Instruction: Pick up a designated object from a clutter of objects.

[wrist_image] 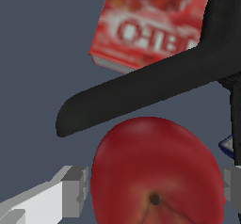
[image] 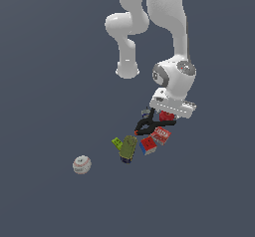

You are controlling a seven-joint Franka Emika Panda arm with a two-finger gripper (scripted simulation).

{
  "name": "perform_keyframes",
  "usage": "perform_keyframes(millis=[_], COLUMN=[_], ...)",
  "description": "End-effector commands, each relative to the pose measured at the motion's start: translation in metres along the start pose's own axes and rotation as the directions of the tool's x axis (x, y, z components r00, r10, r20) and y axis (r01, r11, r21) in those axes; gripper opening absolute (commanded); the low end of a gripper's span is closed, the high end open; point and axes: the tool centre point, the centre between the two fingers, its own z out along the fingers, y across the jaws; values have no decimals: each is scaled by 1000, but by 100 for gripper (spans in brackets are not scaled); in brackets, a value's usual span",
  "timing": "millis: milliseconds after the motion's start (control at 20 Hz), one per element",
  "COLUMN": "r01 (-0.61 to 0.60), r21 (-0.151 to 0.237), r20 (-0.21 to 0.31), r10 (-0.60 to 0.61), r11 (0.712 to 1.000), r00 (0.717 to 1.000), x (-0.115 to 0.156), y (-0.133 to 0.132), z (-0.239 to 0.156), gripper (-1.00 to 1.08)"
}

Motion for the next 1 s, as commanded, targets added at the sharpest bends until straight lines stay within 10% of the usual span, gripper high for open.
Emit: perform_keyframes(millis=[0, 150, 200, 950], r01=[0, 0, 0, 1], r21=[-1, -2, -2, 0], r20=[1, 1, 1, 0], r10=[0, 0, 0, -1], r11=[1000, 1000, 1000, 1000], r00=[1000, 1000, 1000, 1000], x=[0, -1, -1, 3], y=[0, 1, 1, 1], z=[7, 9, 9, 2], gripper=[100, 100, -100, -100])
